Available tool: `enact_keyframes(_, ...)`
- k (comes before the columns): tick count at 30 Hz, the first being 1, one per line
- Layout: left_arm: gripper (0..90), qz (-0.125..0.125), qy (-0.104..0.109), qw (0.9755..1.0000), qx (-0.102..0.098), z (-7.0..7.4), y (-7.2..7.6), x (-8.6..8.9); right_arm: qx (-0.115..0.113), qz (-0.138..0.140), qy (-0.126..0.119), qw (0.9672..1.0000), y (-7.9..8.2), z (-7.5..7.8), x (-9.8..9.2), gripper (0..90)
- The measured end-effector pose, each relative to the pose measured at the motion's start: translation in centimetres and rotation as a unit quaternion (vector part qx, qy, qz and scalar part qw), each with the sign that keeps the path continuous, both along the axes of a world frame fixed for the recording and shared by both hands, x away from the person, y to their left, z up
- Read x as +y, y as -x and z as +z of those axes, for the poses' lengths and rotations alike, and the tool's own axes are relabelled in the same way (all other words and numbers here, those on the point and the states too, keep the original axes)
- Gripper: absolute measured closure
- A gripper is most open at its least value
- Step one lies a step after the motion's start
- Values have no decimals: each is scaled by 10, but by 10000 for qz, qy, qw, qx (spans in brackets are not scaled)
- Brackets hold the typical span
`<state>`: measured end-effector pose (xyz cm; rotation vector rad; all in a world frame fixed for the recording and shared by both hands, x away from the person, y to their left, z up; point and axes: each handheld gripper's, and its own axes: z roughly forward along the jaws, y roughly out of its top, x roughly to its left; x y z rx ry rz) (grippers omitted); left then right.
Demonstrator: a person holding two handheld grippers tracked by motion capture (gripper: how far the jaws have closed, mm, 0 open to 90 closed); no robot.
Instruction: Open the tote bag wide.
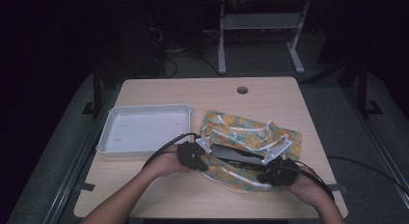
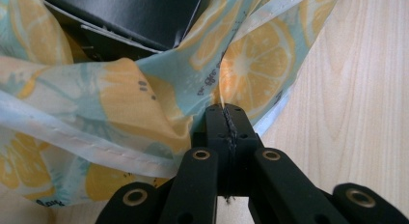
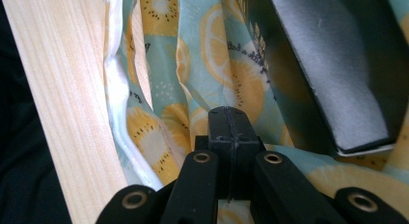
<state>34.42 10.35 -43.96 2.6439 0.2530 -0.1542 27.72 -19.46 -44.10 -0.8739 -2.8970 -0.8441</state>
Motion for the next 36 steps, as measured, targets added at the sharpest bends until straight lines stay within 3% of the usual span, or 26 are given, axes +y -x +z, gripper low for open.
enact_keyframes(5, 900, -29, -73, 10000, -42, -1, 1, -1, -28, 25, 9, 10000, 0, 0, 1, 896)
enact_keyframes(11, 899, -61, -99, 9999, -38, -2, 1, -3, -192, -185, -303, 9992, 2, 17, -7, 847)
enact_keyframes(14, 899, -42, -81, 9999, -42, -4, 2, -3, -331, -302, -439, 9980, 4, 28, -12, 814)
enact_keyframes(17, 899, -51, -105, 9999, -43, -4, 1, -4, -608, -508, -616, 9950, 4, 42, -20, 780)
enact_keyframes(20, 900, -68, -134, 9999, -58, -4, 2, -5, -842, -754, -521, 9922, -1, 48, -26, 744)
enact_keyframes(25, 899, -66, -127, 9999, -70, -5, 2, -5, -1047, -980, -224, 9894, -15, 43, -23, 662)
enact_keyframes(27, 899, -68, -126, 9999, -69, -5, 2, -5, -1010, -998, -223, 9896, -21, 40, -21, 683)
enact_keyframes(31, 899, -68, -120, 9999, -68, -5, 2, -4, -961, -941, -161, 9908, -28, 35, -17, 856)
enact_keyframes(36, 900, -66, -120, 9999, -60, -5, 1, -4, -1159, -1012, -179, 9879, -35, 39, -20, 889)
